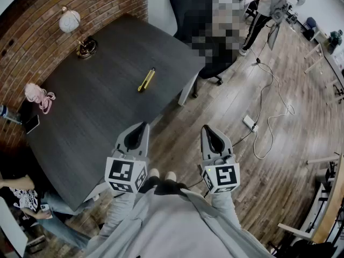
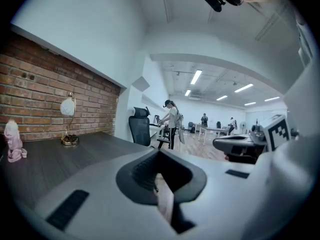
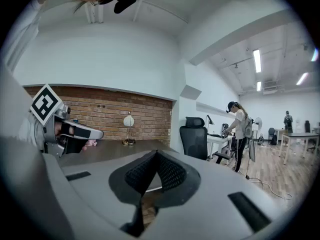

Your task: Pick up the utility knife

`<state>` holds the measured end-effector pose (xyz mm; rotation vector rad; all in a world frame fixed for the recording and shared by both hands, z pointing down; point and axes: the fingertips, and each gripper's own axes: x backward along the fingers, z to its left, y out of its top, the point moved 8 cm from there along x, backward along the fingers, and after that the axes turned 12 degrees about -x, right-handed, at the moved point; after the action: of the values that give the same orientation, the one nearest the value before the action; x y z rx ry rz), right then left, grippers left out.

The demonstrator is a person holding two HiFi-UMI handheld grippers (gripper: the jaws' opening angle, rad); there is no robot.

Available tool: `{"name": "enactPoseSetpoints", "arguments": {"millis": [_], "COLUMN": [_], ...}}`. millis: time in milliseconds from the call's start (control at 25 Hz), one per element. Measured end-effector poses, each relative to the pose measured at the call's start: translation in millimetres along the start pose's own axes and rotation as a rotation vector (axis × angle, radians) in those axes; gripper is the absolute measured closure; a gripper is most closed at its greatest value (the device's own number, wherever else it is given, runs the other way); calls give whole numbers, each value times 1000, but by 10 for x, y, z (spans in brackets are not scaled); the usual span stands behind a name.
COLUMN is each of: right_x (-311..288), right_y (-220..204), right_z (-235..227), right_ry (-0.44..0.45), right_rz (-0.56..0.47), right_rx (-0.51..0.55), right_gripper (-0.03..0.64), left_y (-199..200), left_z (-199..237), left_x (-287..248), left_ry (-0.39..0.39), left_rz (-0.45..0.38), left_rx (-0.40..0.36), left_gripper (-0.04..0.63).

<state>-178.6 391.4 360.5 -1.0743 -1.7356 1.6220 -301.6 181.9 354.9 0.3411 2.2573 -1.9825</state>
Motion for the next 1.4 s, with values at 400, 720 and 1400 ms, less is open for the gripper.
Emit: {"name": "enactPoseSetpoints", "arguments": {"millis": [400, 720, 1400], "right_x": [346, 84, -1762], "right_y": [-37, -116, 310], "right_z": [-165, -267, -625], "right_ry": [7, 21, 29], "right_rz": [-41, -4, -9], "right_rx": [-42, -58, -52], "right_gripper": [598, 598, 598], "left_y": [63, 55, 273], "left_z": [-209, -47, 1161], "left_x": [174, -11, -1507], "left_ry": [60, 85, 74], "left_rz": [-26, -23, -19], "left_rx": [-12, -3, 4], "left_gripper": [577, 577, 577]}}
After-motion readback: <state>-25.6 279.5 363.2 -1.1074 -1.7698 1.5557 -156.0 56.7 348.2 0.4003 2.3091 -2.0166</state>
